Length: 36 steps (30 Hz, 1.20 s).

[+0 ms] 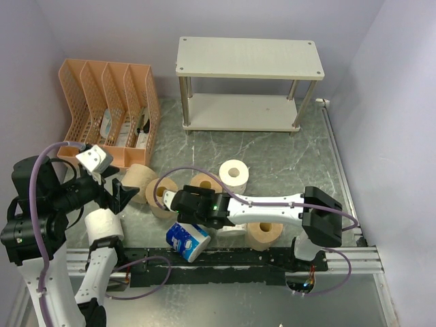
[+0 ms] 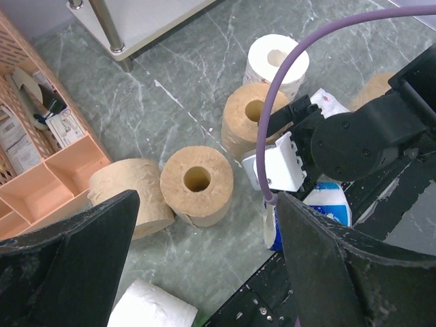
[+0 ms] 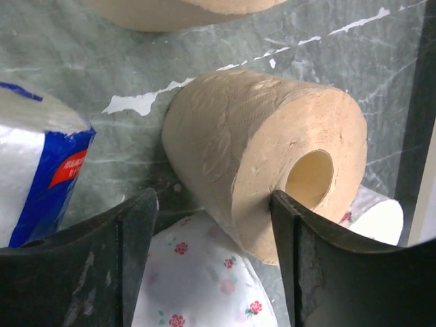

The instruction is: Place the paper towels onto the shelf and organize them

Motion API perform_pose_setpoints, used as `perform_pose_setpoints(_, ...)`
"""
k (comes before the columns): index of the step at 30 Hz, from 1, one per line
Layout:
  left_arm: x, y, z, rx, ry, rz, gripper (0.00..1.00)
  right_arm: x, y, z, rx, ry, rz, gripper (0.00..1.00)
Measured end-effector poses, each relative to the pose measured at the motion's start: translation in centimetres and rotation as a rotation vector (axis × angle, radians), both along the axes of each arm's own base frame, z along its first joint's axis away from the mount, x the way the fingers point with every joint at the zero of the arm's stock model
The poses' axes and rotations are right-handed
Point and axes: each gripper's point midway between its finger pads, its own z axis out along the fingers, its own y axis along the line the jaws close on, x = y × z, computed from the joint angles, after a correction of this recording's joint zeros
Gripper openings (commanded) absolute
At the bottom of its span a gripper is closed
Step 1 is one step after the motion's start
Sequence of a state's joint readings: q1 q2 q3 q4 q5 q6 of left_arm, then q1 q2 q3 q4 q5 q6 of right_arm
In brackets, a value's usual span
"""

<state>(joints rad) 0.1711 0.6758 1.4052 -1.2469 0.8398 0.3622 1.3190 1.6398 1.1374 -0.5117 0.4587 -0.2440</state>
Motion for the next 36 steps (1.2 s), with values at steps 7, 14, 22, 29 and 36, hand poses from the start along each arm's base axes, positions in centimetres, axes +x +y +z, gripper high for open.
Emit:
perform_pose_setpoints(7,0.8,0.2,-0.3,-0.004,0.032,-0.001,0.94,1.4,0.6,0.7,0.022,-0.057,0.000,0.07)
perform_pose_setpoints(14,0.8,0.2,-0.3,-0.004,0.032,-0.001,0.94,1.3,0.2,0.8,0.042,-0.062,0.005,0.00)
perform_pose_setpoints(22,0.4,0.1,-0.1,-0.001,0.013,-0.001,0.94,1.4,-0.1,0.9,0.061,-0.067,-0.030,0.11)
perform_pose_setpoints(29,0.2,0.1,-0.1,0.000,0.007,-0.001,0.94,1.6,-0.1,0.7,0.064,-0.073,-0.049,0.21)
perform_pose_setpoints(36,0.2,0.0,-0.1,0.000,0.006,-0.001,0.94,1.9,-0.1,0.7,0.053,-0.095,-0.054,0.00)
